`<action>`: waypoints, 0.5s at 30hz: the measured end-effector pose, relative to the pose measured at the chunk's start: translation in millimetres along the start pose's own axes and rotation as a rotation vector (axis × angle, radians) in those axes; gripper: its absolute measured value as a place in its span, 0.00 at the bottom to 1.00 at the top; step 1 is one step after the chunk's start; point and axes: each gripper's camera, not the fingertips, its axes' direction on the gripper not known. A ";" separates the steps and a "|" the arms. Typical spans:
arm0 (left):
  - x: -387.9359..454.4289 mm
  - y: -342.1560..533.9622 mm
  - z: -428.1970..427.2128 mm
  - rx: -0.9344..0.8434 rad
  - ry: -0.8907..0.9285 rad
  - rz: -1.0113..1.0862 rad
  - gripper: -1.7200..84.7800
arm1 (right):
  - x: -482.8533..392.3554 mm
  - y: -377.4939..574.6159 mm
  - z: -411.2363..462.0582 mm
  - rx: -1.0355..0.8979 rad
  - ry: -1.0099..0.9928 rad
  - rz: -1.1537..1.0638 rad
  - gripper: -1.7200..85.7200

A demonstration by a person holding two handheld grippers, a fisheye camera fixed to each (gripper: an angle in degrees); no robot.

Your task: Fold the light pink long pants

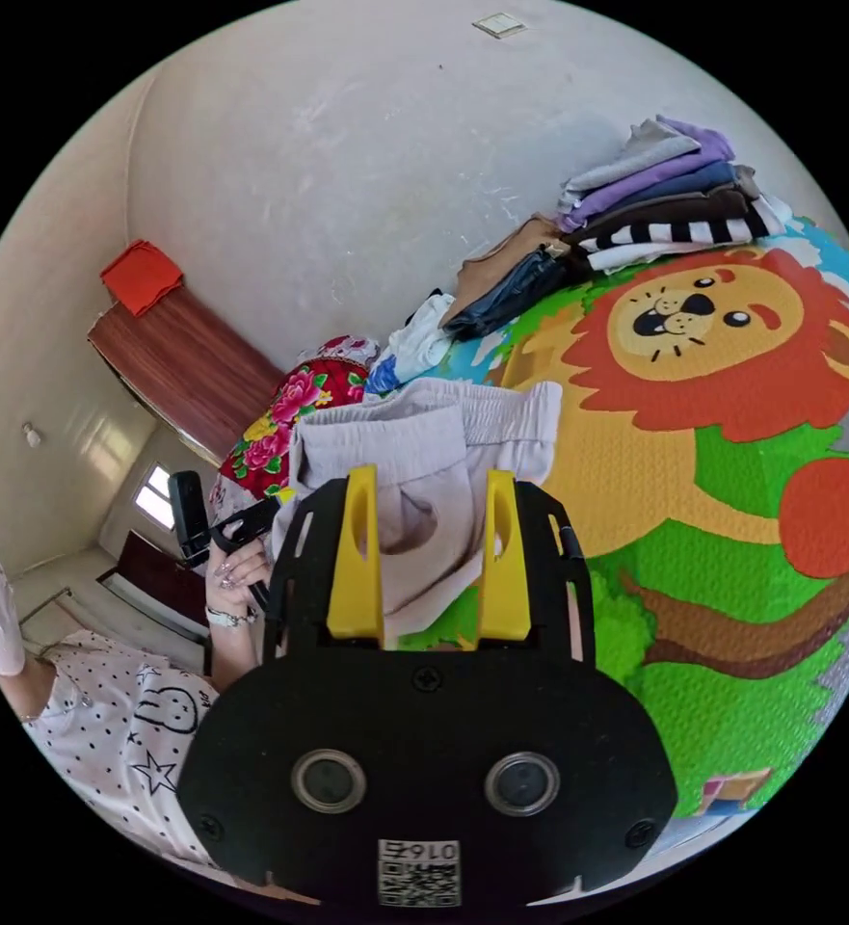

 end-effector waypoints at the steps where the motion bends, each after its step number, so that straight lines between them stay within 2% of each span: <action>1: -4.3 9.7 -10.7 0.008 0.004 -0.007 0.01 | -6.4 -2.5 4.6 -0.032 -0.014 -0.042 0.13; 3: -10.7 24.4 -25.2 0.024 0.009 -0.021 0.01 | -21.1 -4.1 11.4 -0.092 -0.010 -0.133 0.13; 7: -20.9 53.6 -50.4 0.005 0.054 0.006 0.01 | -49.1 -1.3 23.2 -0.167 0.123 -0.280 0.12; 10: -24.5 73.0 -66.2 -0.024 0.098 0.044 0.01 | -59.1 2.4 32.5 -0.258 0.095 -0.360 0.11; 12: -29.3 84.2 -79.1 -0.021 0.096 0.040 0.01 | -65.8 6.4 30.2 -0.272 0.013 -0.433 0.10; 15: -45.2 101.1 -110.4 0.012 0.111 -0.001 0.01 | -69.5 8.3 10.9 -0.214 0.088 -0.476 0.09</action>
